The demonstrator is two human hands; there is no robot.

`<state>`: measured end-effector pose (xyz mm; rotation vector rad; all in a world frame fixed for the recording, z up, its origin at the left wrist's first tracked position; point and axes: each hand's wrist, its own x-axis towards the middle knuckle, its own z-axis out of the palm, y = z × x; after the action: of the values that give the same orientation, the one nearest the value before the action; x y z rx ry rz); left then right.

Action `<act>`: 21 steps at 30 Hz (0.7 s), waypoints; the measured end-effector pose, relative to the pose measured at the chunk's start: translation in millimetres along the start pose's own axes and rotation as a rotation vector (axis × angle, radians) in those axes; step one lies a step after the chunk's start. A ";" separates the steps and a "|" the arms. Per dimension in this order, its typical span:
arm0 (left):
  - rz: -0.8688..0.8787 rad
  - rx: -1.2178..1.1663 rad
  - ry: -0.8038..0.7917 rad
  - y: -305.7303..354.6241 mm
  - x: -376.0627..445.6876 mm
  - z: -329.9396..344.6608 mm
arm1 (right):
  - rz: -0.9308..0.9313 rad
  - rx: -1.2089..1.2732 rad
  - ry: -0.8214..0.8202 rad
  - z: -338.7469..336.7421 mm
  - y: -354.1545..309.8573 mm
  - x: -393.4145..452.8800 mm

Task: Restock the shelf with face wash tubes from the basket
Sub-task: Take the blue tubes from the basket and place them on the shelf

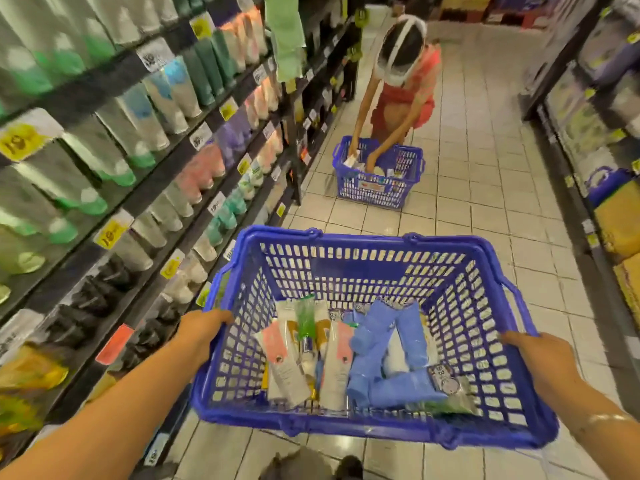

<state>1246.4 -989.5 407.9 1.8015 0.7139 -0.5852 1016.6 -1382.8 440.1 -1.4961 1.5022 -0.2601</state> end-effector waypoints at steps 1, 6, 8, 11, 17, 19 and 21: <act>0.000 -0.009 0.018 11.2 4.8 12.6 | -0.001 -0.012 -0.009 4.8 -16.2 16.2; -0.005 -0.062 0.056 70.8 47.2 71.8 | -0.058 -0.057 -0.038 36.8 -88.7 94.7; -0.024 -0.079 0.049 92.8 72.5 93.4 | -0.066 -0.077 -0.042 55.0 -112.6 127.1; -0.054 -0.069 0.073 126.4 112.0 127.2 | -0.040 -0.066 -0.062 85.7 -140.4 179.2; -0.105 -0.089 0.186 177.4 174.1 187.1 | -0.002 -0.109 -0.119 150.2 -190.7 281.6; -0.134 -0.096 0.172 191.7 189.1 206.1 | 0.020 -0.122 -0.145 166.7 -203.2 312.7; -0.147 -0.103 0.173 204.7 206.5 226.3 | 0.033 -0.143 -0.186 185.1 -215.8 344.0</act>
<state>1524.8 -1217.3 327.9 1.7273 0.9836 -0.4828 1366.7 -1641.6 341.9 -1.5609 1.4183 0.0077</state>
